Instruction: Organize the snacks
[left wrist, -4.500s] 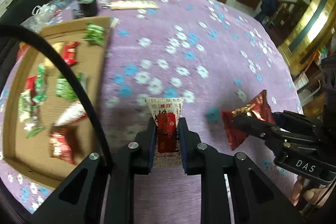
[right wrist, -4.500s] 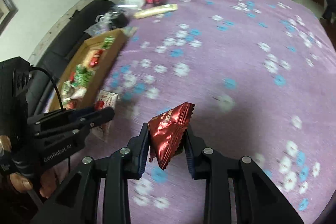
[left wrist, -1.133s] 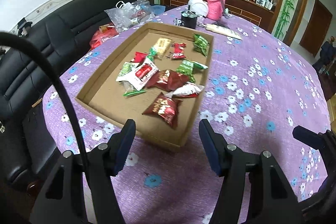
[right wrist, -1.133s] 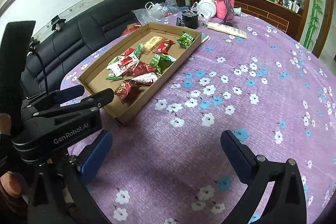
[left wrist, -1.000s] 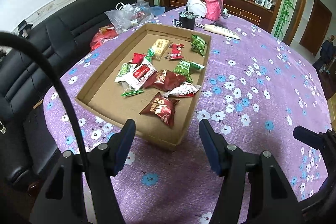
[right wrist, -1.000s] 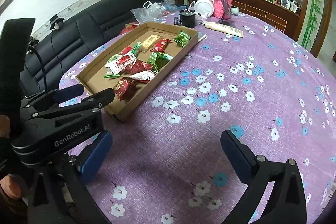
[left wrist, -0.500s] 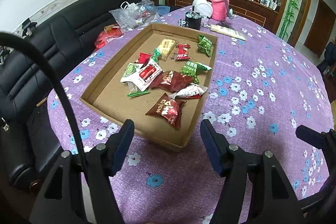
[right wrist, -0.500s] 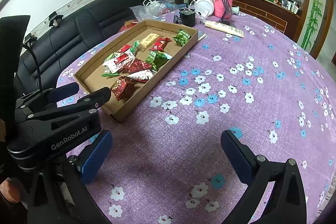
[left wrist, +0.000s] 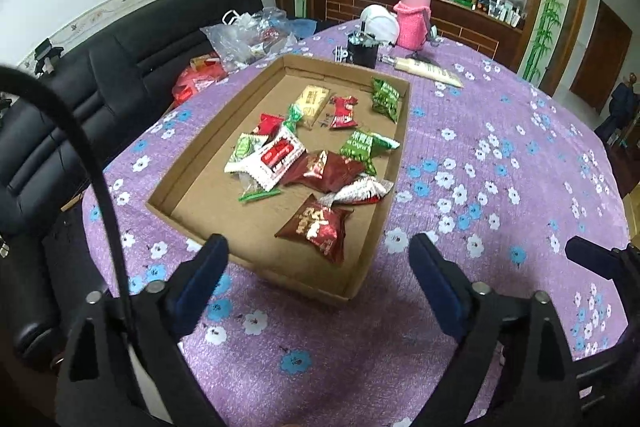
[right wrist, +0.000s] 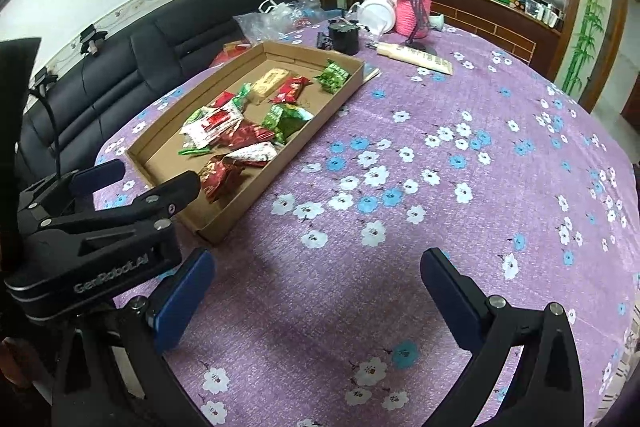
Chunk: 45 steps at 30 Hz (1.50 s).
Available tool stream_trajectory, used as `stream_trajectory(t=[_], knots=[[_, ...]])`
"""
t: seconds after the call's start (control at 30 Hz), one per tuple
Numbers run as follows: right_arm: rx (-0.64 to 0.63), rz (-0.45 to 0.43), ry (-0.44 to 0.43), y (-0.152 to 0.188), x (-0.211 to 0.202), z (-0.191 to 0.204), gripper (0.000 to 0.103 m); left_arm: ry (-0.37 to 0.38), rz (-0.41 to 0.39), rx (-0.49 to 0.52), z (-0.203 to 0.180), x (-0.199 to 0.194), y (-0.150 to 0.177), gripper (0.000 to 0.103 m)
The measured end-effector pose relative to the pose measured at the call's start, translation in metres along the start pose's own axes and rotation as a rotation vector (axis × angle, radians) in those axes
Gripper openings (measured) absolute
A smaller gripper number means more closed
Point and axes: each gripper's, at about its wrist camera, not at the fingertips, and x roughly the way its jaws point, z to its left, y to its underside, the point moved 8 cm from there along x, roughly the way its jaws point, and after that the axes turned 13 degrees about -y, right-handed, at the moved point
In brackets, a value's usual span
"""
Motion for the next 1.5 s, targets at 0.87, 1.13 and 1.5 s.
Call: stream_trajectory(t=[0.87,1.13,1.5], knots=[[0.014,0.001,0.032,-0.020,0.020,0.010,0.103,0.019,-0.052,0.016,0.031,0.012,-0.020,0.103],[0.000,0.011,0.022,-0.026,0.029,0.020,0.103,0.017,-0.036,0.015,0.040,0.021,-0.022,0.103],[0.006,0.014,0.029,-0.027,0.031,0.020,0.103,-0.130,-0.023,0.019,0.048,0.028,-0.025,0.103]])
